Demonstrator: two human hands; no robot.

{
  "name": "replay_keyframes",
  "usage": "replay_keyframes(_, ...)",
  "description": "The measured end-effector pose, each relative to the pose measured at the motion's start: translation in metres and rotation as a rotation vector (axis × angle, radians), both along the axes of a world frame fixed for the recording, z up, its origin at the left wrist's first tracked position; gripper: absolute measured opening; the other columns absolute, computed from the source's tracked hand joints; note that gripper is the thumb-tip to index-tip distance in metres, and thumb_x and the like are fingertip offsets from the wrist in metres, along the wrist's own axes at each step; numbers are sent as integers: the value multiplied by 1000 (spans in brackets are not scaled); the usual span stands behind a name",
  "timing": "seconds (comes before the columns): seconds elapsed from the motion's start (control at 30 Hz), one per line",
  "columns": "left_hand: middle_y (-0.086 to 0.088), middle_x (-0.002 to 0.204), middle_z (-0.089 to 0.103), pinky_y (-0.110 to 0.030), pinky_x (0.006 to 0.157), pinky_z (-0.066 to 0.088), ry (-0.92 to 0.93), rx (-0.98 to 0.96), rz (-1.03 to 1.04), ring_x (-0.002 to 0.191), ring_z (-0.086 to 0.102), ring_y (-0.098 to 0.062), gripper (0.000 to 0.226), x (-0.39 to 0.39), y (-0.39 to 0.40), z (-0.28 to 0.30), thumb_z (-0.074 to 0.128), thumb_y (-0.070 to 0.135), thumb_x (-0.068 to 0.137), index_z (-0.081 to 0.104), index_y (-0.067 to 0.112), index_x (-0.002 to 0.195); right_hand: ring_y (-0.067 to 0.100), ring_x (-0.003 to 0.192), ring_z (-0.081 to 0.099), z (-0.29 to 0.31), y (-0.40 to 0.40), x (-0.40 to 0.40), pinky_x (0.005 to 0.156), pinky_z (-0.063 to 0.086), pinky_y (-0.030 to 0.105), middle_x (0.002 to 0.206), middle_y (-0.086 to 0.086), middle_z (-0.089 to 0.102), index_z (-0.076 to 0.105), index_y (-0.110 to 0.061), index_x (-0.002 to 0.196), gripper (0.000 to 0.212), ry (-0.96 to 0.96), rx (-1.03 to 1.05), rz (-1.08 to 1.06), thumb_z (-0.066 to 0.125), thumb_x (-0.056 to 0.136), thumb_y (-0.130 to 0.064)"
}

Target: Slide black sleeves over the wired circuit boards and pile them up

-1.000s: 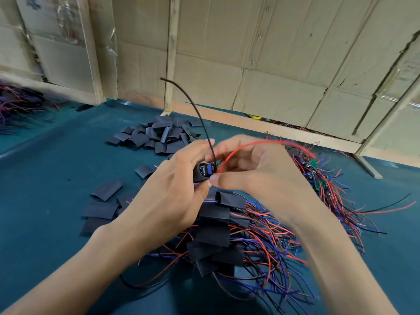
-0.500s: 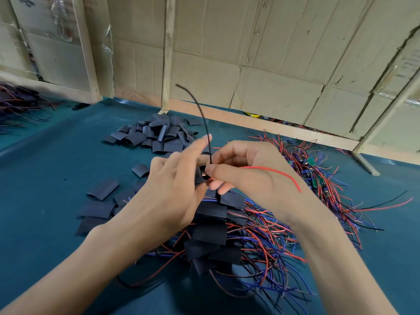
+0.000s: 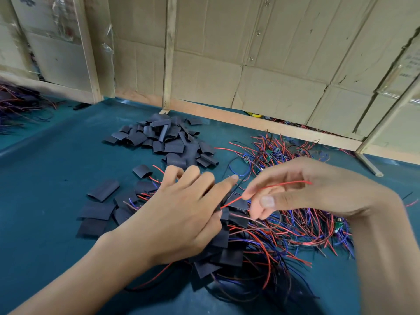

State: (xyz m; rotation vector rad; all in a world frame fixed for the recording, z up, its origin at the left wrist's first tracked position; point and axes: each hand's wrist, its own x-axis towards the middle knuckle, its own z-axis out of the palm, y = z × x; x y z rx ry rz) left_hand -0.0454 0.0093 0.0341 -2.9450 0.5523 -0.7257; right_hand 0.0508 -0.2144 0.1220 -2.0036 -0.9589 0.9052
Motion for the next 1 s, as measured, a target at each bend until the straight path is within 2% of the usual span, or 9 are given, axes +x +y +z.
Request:
replay_keyframes(0.13, -5, 108, 50, -47, 78, 39, 12, 38, 26, 89, 41, -29, 65, 0, -3, -9, 31, 48, 99, 28, 15, 155, 24, 108, 71, -15, -9, 9, 94, 55, 34, 112, 3, 75, 76, -18, 114, 23, 12, -68, 84, 67, 95, -26)
replay_keyframes(0.3, -6, 134, 50, -49, 88, 37, 45, -1, 49, 105, 48, -31, 76, -3, -7, -10, 15, 65, 100, 23, 17, 157, 37, 106, 70, -9, -57, 29, 87, 57, 40, 114, 22, 71, 64, -19, 129, 51, 149, -51, -35, 75, 82, -2)
replay_keyframes(0.47, 6, 133, 44, -34, 91, 22, -183, -378, 28, 114, 39, -19, 60, 5, 14, 14, 17, 62, 99, 32, 36, 151, 32, 93, 73, -20, -101, 52, 82, 62, 41, 93, 17, 75, 69, -16, 117, 31, -145, -41, -632, 69, 90, -1)
replay_keyframes(0.57, 0, 124, 52, -40, 96, 31, -252, -673, 108, 113, 44, -25, 46, 30, 52, 21, 28, 50, 101, 50, 34, 138, 28, 84, 71, -33, -97, 69, 84, 59, 45, 85, 14, 75, 72, -17, 106, 22, -451, -150, -927, 65, 91, -3)
replay_keyframes(0.67, -13, 134, 45, -55, 104, 33, -24, -548, 527, 121, 39, -40, 45, 56, 96, 4, 37, 41, 101, 49, 26, 141, 24, 91, 70, -44, -77, 75, 93, 54, 41, 87, -2, 76, 72, -26, 104, 19, -557, -32, -1009, 72, 87, -19)
replay_keyframes(0.77, -11, 147, 26, -53, 109, 26, 436, -273, 910, 133, 25, -37, 59, 51, 122, -29, 33, 61, 98, 33, 33, 149, 26, 121, 59, -67, -63, 85, 105, 38, 38, 122, 0, 68, 59, -26, 131, 49, -540, -397, -852, 76, 87, -37)
replay_keyframes(0.83, -9, 144, 28, -51, 108, 26, 531, -229, 961, 132, 25, -36, 61, 47, 129, -44, 26, 69, 96, 32, 38, 148, 29, 121, 58, -82, -63, 90, 105, 39, 38, 129, 10, 65, 61, -15, 129, 53, -553, -627, -782, 75, 86, -43)
replay_keyframes(0.93, -12, 132, 38, -52, 103, 34, 446, -261, 910, 123, 35, -41, 46, 53, 128, -45, 43, 54, 99, 45, 35, 141, 26, 87, 66, -86, -73, 91, 80, 44, 32, 97, 7, 73, 74, -16, 92, 23, -533, -442, -883, 81, 82, -35)
replay_keyframes(1.0, -17, 127, 43, -52, 103, 39, 420, -317, 822, 120, 41, -45, 41, 57, 124, -46, 52, 36, 99, 50, 27, 140, 22, 79, 63, -81, -82, 90, 70, 41, 29, 80, -1, 70, 72, -23, 76, 13, -492, -313, -933, 84, 79, -28)
